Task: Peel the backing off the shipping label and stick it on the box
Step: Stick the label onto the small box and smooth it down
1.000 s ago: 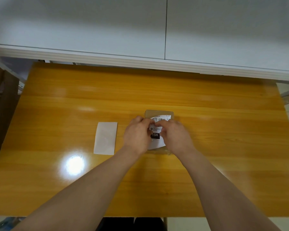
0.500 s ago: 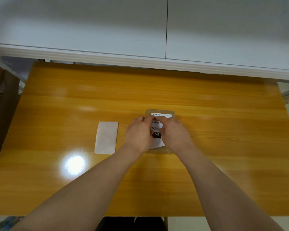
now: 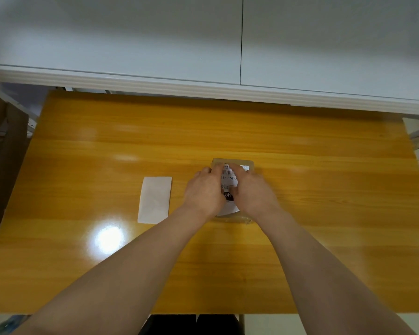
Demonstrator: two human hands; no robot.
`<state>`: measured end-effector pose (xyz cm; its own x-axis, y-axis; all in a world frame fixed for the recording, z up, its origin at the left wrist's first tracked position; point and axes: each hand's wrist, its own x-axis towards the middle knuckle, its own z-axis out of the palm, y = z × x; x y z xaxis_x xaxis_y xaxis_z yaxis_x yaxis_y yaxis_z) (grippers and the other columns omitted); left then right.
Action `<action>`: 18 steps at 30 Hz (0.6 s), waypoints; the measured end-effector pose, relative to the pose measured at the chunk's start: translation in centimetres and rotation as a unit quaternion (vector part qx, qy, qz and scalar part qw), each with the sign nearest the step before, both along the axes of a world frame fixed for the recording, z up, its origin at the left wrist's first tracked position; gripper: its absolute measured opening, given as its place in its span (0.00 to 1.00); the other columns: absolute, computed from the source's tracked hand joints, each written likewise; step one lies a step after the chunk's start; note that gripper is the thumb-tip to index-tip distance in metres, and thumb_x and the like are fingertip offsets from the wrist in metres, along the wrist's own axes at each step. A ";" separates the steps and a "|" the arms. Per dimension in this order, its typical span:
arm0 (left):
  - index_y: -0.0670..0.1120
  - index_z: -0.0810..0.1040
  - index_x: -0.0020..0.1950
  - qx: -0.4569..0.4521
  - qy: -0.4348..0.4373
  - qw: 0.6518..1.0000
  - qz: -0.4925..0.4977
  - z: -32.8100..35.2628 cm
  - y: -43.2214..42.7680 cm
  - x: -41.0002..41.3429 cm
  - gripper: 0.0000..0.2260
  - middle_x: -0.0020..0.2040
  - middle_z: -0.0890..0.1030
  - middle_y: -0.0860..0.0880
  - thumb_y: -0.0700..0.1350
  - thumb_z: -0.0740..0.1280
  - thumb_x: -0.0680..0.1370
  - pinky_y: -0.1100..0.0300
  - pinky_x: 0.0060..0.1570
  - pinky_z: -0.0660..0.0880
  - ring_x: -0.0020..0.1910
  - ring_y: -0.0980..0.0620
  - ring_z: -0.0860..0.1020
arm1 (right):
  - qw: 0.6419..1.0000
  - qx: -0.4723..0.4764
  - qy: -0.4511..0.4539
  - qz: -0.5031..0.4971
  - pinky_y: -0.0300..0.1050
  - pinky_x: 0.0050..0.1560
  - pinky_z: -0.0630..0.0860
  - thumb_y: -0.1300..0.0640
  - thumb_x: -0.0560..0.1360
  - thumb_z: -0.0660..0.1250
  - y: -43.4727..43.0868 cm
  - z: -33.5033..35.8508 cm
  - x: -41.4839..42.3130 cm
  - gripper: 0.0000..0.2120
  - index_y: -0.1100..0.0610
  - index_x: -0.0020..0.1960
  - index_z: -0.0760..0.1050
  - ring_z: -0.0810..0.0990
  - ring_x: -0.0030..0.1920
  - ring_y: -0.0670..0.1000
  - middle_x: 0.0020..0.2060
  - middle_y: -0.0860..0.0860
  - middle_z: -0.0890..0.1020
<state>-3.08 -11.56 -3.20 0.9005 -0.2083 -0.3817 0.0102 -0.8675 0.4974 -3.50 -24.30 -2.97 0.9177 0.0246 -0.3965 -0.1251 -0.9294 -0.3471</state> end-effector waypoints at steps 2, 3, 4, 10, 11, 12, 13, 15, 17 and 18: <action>0.48 0.61 0.78 0.001 0.000 1.000 0.005 -0.1 -0.1 0.0 0.32 0.60 0.76 0.42 0.38 0.65 0.75 0.48 0.57 0.75 0.60 0.41 0.75 | 1.000 -0.008 -0.003 -0.015 0.50 0.46 0.76 0.60 0.78 0.64 -0.4 0.2 -0.2 0.29 0.49 0.76 0.62 0.77 0.57 0.60 0.58 0.59 0.80; 0.48 0.61 0.78 0.005 0.000 1.000 0.006 -0.2 -0.1 0.0 0.32 0.60 0.76 0.42 0.38 0.65 0.75 0.49 0.57 0.75 0.61 0.41 0.75 | 1.000 -0.011 -0.005 -0.021 0.51 0.49 0.76 0.59 0.78 0.65 -0.6 0.3 -0.3 0.28 0.51 0.76 0.62 0.76 0.59 0.60 0.59 0.59 0.79; 0.48 0.61 0.78 0.014 -0.001 1.000 0.005 -0.2 -0.2 0.0 0.32 0.60 0.76 0.42 0.39 0.66 0.75 0.49 0.57 0.75 0.61 0.41 0.74 | 1.000 -0.013 -0.008 -0.027 0.52 0.53 0.76 0.58 0.79 0.65 -0.8 0.4 -0.4 0.28 0.52 0.77 0.62 0.76 0.61 0.60 0.60 0.58 0.78; 0.47 0.67 0.74 0.051 -0.040 0.996 -0.053 0.6 -1.6 -0.3 0.27 0.65 0.73 0.43 0.50 0.66 0.76 0.51 0.62 0.68 0.65 0.41 0.71 | 0.999 -0.008 0.000 -0.032 0.52 0.53 0.74 0.60 0.77 0.63 -0.9 0.7 -0.4 0.28 0.52 0.76 0.63 0.74 0.62 0.60 0.62 0.59 0.76; 0.47 0.68 0.73 0.050 -0.040 0.996 -0.067 0.6 -1.9 -0.4 0.26 0.65 0.73 0.43 0.52 0.66 0.76 0.51 0.62 0.68 0.65 0.41 0.71 | 0.999 -0.010 0.000 -0.033 0.52 0.54 0.74 0.61 0.77 0.63 -0.9 0.7 -0.5 0.28 0.52 0.76 0.62 0.74 0.62 0.61 0.62 0.59 0.76; 0.47 0.69 0.72 0.054 -0.035 0.995 -0.076 0.6 -2.1 -0.4 0.25 0.66 0.73 0.43 0.52 0.65 0.76 0.51 0.61 0.68 0.65 0.41 0.71 | 0.999 -0.011 0.000 -0.034 0.52 0.55 0.74 0.61 0.77 0.62 -1.0 0.7 -0.5 0.29 0.53 0.76 0.62 0.74 0.62 0.61 0.62 0.59 0.75; 0.47 0.69 0.72 0.059 -0.029 0.995 -0.081 0.5 -2.2 -0.4 0.24 0.66 0.73 0.43 0.52 0.65 0.77 0.50 0.61 0.68 0.65 0.41 0.71 | 0.999 -0.013 0.001 -0.035 0.53 0.56 0.74 0.61 0.77 0.63 -1.1 0.7 -0.6 0.29 0.53 0.77 0.61 0.73 0.62 0.61 0.63 0.59 0.75; 0.48 0.68 0.73 0.059 -0.017 0.995 -0.082 0.4 -2.1 -0.5 0.25 0.67 0.73 0.43 0.53 0.65 0.77 0.50 0.62 0.67 0.66 0.41 0.70 | 0.999 -0.010 0.006 -0.036 0.52 0.55 0.73 0.61 0.77 0.63 -1.4 0.7 -0.8 0.29 0.52 0.77 0.61 0.74 0.62 0.60 0.63 0.59 0.75; 0.50 0.67 0.74 0.050 -0.012 0.996 -0.079 0.3 -1.9 -0.6 0.27 0.67 0.73 0.44 0.54 0.66 0.77 0.50 0.63 0.66 0.67 0.41 0.70 | 0.999 0.005 0.011 -0.042 0.49 0.51 0.73 0.61 0.76 0.65 -1.8 0.5 -1.1 0.29 0.51 0.75 0.63 0.74 0.61 0.59 0.61 0.58 0.77; 0.51 0.66 0.75 0.047 -0.009 0.996 -0.078 0.3 -1.8 -0.6 0.27 0.68 0.72 0.44 0.54 0.66 0.76 0.50 0.64 0.66 0.67 0.41 0.69 | 0.999 0.018 0.012 -0.050 0.48 0.50 0.72 0.60 0.76 0.66 -1.9 0.4 -1.2 0.29 0.50 0.75 0.64 0.75 0.60 0.59 0.61 0.58 0.77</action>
